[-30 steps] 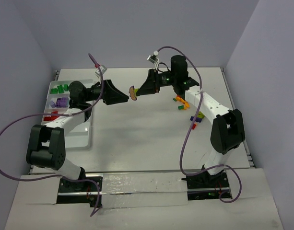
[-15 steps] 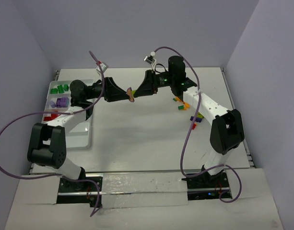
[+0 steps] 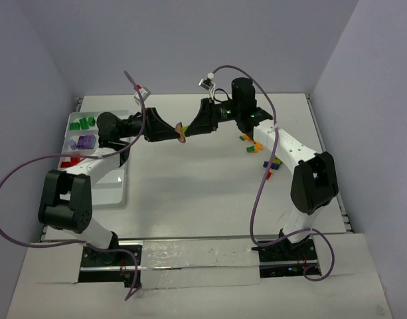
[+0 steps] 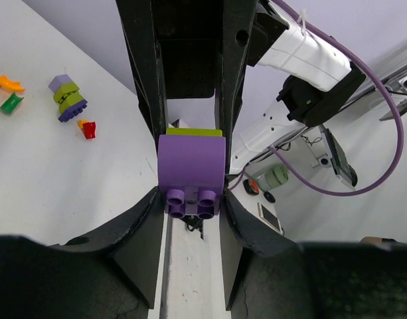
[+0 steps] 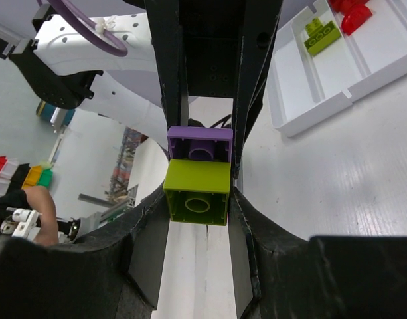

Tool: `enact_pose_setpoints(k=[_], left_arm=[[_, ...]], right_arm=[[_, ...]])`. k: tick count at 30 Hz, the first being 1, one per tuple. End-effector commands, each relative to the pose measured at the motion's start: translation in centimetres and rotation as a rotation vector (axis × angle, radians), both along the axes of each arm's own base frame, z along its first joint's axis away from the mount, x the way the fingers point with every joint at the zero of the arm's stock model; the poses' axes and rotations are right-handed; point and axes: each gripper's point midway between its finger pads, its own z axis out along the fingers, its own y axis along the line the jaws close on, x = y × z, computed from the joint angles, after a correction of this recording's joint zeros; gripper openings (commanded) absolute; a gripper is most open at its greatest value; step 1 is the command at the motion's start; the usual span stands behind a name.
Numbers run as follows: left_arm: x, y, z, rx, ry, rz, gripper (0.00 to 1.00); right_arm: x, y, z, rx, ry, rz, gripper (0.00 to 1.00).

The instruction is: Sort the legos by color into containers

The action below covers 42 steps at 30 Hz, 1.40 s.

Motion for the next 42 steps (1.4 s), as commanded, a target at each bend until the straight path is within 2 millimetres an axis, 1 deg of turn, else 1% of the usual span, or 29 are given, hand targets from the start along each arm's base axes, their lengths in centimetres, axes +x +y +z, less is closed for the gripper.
enact_pose_setpoints(k=[1, 4, 6, 7, 8, 9, 10, 11, 12, 13, 14, 16, 17, 19, 20, 21, 22, 23, 25, 28, 31, 36, 38, 42], left_arm=[[-0.2, 1.8, -0.1, 0.034, -0.069, 0.023, 0.0], [0.8, 4.4, -2.0, 0.084, 0.004, 0.087, 0.0], [2.2, 6.3, -3.7, 0.142, -0.058, 0.148, 0.0], [3.0, 7.7, -4.5, 0.179, -0.006, 0.19, 0.0], [3.9, 9.6, -5.6, 0.237, 0.03, 0.247, 0.0], [5.3, 11.2, -6.7, 0.334, -0.029, 0.318, 0.0], [6.2, 13.3, -8.1, 0.48, 0.038, 0.402, 0.0], [7.7, 15.0, -9.7, 0.58, -0.002, 0.441, 0.0], [8.6, 16.4, -10.8, 0.659, 0.049, 0.495, 0.0], [10.4, 19.1, -12.4, 0.796, 0.078, 0.589, 0.0], [11.6, 21.6, -13.1, 0.898, 0.09, 0.673, 0.0], [13.4, 25.7, -14.8, 1.023, 0.145, 0.796, 0.0], [14.2, 27.7, -15.4, 1.084, 0.164, 0.855, 0.0], [15.5, 30.3, -16.4, 1.164, 0.195, 0.91, 0.0], [15.5, 30.3, -16.4, 1.164, 0.195, 0.91, 0.0], [16.3, 31.1, -15.9, 1.177, 0.19, 0.937, 0.0], [16.7, 32.0, -17.2, 1.22, 0.231, 0.954, 0.0], [17.0, 32.5, -17.6, 1.232, 0.251, 0.972, 0.0], [18.2, 33.7, -18.9, 1.274, 0.292, 1.005, 0.0], [19.4, 34.9, -20.4, 1.316, 0.326, 1.03, 0.0], [20.1, 35.8, -21.3, 1.352, 0.338, 1.046, 0.0], [20.4, 36.4, -22.4, 1.395, 0.352, 1.042, 0.01], [20.1, 37.2, -22.6, 1.438, 0.362, 1.06, 0.02], [19.4, 37.5, -23.0, 1.47, 0.371, 1.049, 0.06]], right_arm=[[0.6, -0.1, 0.5, -0.015, -0.059, -0.033, 0.0], [1.0, -0.8, 0.7, -0.013, -0.066, -0.05, 0.0], [1.5, -1.3, 0.9, -0.012, -0.075, -0.063, 0.0], [1.8, -1.6, 0.8, -0.017, -0.073, -0.073, 0.0], [2.0, -1.9, 0.6, -0.025, -0.067, -0.082, 0.0], [2.3, -2.1, 0.3, -0.037, -0.071, -0.094, 0.0], [2.7, -2.3, -0.2, -0.062, -0.077, -0.111, 0.0], [3.3, -2.3, -0.8, -0.089, -0.083, -0.138, 0.0], [3.2, -2.4, -0.9, -0.103, -0.094, -0.131, 0.0], [3.7, -2.4, -1.4, -0.136, -0.109, -0.154, 0.0], [4.3, -2.5, -1.9, -0.164, -0.118, -0.177, 0.0], [5.3, -2.6, -2.7, -0.203, -0.128, -0.215, 0.0], [5.4, -2.7, -2.8, -0.215, -0.134, -0.22, 0.0], [5.7, -2.8, -3.4, -0.235, -0.141, -0.232, 0.0], [5.7, -2.8, -3.4, -0.235, -0.141, -0.232, 0.0], [5.7, -2.9, -3.8, -0.245, -0.136, -0.236, 0.0], [5.8, -2.9, -3.9, -0.25, -0.145, -0.239, 0.0], [5.9, -3.0, -4.2, -0.256, -0.144, -0.24, 0.0], [6.0, -3.0, -4.7, -0.267, -0.144, -0.242, 0.0], [6.0, -3.0, -5.1, -0.274, -0.141, -0.241, 0.0], [6.1, -3.1, -5.3, -0.278, -0.14, -0.239, 0.0], [6.2, -3.1, -5.8, -0.288, -0.13, -0.235, 0.0], [6.4, -3.0, -5.8, -0.289, -0.13, -0.235, 0.0], [6.7, -2.9, -5.7, -0.287, -0.13, -0.235, 0.0]])
